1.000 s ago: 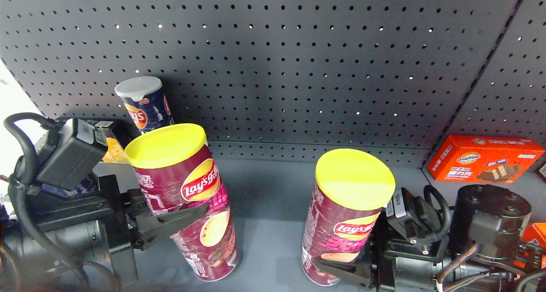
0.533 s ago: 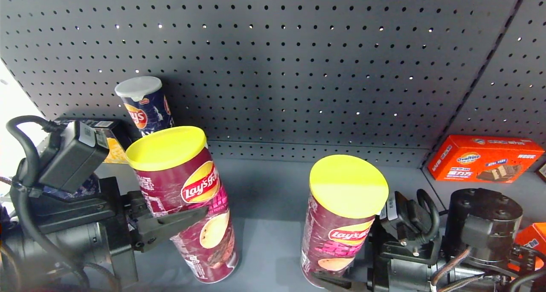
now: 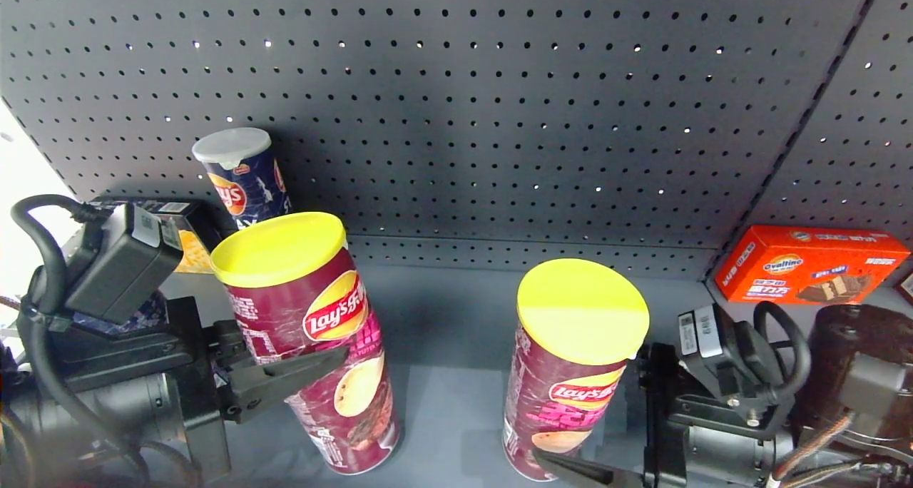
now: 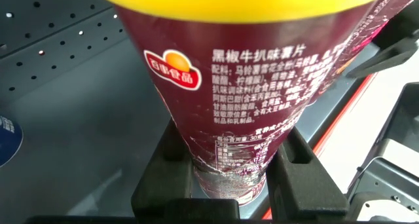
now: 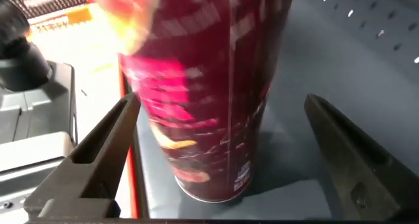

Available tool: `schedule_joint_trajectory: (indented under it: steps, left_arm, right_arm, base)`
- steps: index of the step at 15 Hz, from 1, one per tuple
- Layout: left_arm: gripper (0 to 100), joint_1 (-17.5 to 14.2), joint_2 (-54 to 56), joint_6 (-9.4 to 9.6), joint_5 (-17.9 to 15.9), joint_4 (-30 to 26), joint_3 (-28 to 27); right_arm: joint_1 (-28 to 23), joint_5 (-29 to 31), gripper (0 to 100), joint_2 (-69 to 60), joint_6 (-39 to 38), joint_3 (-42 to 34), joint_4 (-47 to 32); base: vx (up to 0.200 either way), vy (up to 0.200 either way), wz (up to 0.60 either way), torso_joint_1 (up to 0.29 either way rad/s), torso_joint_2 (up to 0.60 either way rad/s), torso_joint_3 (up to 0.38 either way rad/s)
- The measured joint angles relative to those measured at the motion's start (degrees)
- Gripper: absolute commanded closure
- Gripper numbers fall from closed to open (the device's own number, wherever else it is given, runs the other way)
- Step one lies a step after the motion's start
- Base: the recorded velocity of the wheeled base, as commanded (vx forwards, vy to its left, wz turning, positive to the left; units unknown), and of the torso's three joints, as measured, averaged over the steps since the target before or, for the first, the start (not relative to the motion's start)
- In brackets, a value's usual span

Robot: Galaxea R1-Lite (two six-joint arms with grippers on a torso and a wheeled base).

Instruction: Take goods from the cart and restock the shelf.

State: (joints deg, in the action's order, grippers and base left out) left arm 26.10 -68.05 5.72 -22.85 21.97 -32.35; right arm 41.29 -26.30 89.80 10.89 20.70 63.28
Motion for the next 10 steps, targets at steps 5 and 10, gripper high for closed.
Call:
schedule_joint_trajectory:
  steps: [5,10]
  left_arm:
    - [100,0.0,0.0,-0.02,0.0,0.1,0.0]
    - [100,0.0,0.0,0.0,-0.1,0.1,0.0]
  right_arm:
    - [0.0,0.1,0,-9.8,0.0,-2.7,-3.5]
    - [-0.4,9.2,0,-23.6,-0.3,-1.0,-16.5]
  base:
    - [0.0,0.0,0.0,0.0,0.0,0.0]
    - [0.0,0.0,0.0,0.0,0.0,0.0]
